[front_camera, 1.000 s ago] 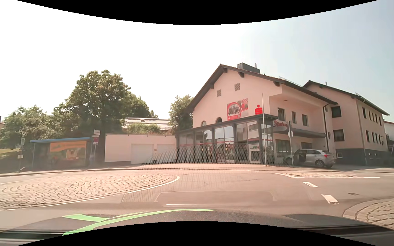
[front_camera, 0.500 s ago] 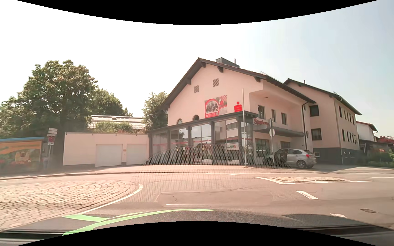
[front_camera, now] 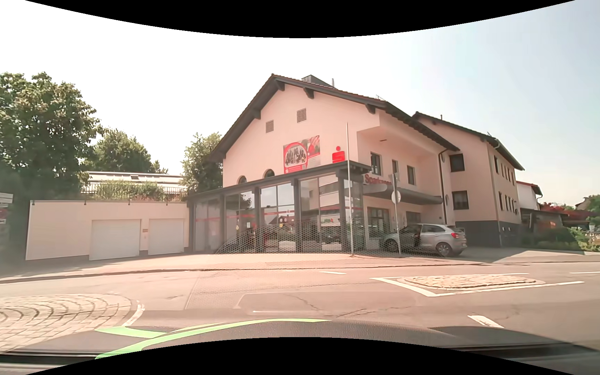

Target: Follow the waypoints while adhering to traffic rules and regulations

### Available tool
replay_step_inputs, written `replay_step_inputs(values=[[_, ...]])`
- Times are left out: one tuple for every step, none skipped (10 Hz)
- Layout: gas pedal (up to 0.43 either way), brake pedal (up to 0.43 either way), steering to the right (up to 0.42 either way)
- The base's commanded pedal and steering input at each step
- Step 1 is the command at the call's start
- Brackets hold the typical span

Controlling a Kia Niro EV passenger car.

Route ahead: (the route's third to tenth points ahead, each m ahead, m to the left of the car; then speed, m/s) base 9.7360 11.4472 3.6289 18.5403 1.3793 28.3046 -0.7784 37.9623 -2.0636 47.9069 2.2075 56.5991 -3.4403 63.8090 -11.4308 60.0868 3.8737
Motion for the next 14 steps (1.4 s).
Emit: replay_step_inputs(values=[[0.150, 0.000, 0.044], [0.138, 0.000, 0.002], [0.118, 0.000, -0.030], [0.110, 0.000, -0.071], [0.067, 0.000, -0.112], [0.047, 0.000, -0.154], [0.047, 0.000, -0.185], [0.047, 0.000, -0.226], [0.059, 0.000, -0.267], [0.087, 0.000, -0.305], [0.098, 0.000, -0.334], [0.110, 0.000, -0.372], [0.110, 0.000, -0.414], [0.110, 0.000, -0.448]])
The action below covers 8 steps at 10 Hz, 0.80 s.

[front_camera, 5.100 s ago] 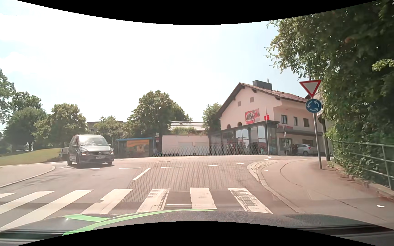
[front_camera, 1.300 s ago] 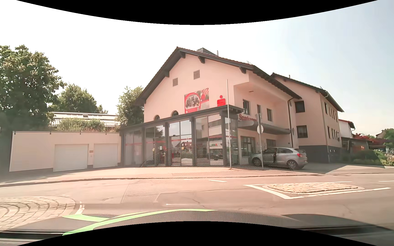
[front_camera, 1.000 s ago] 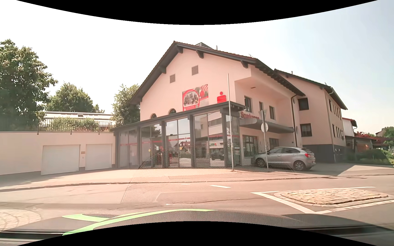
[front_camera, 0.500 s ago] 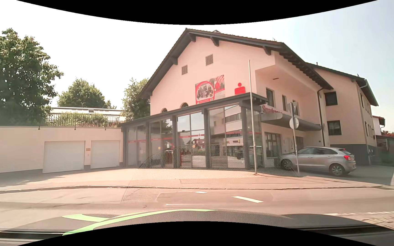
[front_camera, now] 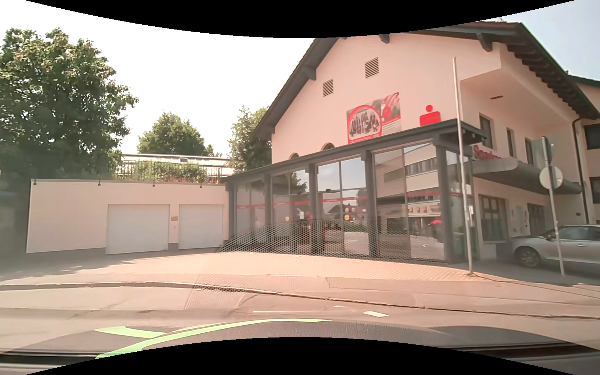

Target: Follow the waypoints while adhering to traffic rules and regulations

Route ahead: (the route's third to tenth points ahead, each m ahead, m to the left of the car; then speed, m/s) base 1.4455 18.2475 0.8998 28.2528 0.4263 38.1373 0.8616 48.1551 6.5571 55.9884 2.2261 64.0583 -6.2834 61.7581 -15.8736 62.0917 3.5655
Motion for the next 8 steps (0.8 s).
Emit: replay_step_inputs(values=[[0.110, 0.000, -0.494], [0.110, 0.000, -0.536], [0.110, 0.000, -0.561], [0.110, 0.000, -0.590], [0.110, 0.000, -0.616], [0.110, 0.000, -0.634], [0.110, 0.000, -0.661], [0.110, 0.000, -0.681]])
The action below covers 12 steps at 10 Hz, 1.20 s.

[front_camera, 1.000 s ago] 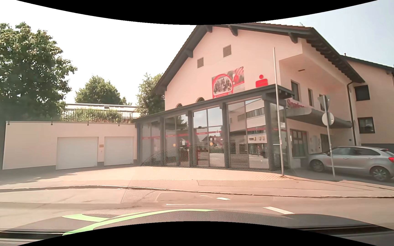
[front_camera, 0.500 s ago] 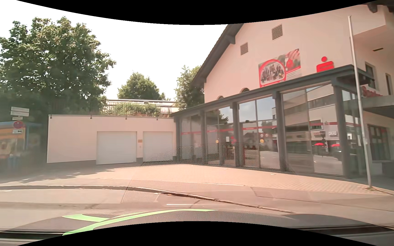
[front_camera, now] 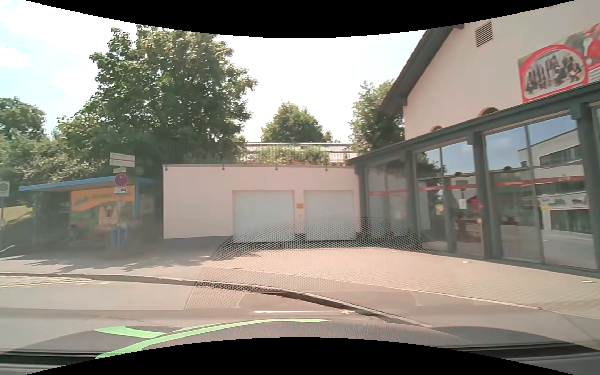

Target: Follow the waypoints while adhering to traffic rules and regulations

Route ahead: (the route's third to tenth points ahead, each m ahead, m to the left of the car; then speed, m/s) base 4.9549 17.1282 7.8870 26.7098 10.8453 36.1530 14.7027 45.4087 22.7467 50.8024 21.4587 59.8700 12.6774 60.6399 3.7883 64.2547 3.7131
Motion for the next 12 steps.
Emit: replay_step_inputs(values=[[0.110, 0.000, -0.696], [0.110, 0.000, -0.716], [0.098, 0.000, -0.729], [0.098, 0.000, -0.731], [0.098, 0.000, -0.731], [0.087, 0.000, -0.734], [0.087, 0.000, -0.734], [0.087, 0.000, -0.733], [0.087, 0.000, -0.733], [0.087, 0.000, -0.733], [0.087, 0.000, -0.731], [0.087, 0.000, -0.726]])
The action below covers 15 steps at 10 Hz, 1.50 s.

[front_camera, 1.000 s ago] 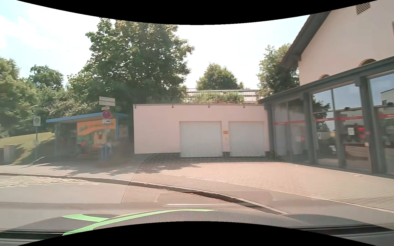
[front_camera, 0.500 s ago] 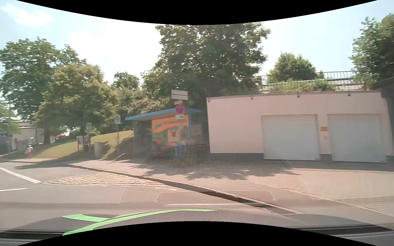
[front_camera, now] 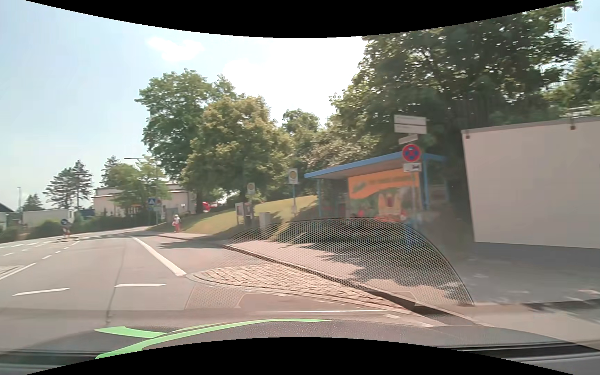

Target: Follow the waypoints while adhering to traffic rules and regulations

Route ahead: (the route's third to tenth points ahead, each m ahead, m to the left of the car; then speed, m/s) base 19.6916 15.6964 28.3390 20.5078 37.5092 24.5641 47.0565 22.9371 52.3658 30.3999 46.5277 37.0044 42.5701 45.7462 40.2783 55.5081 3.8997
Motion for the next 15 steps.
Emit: replay_step_inputs(values=[[0.087, 0.000, -0.714], [0.087, 0.000, -0.693], [0.087, 0.000, -0.664], [0.087, 0.000, -0.618], [0.087, 0.000, -0.565], [0.098, 0.000, -0.513], [0.098, 0.000, -0.462], [0.098, 0.000, -0.387], [0.110, 0.000, -0.319], [0.138, 0.000, -0.272], [0.177, 0.000, -0.213], [0.189, 0.000, -0.159], [0.197, 0.000, -0.110], [0.220, 0.000, -0.073], [0.220, 0.000, -0.034]])
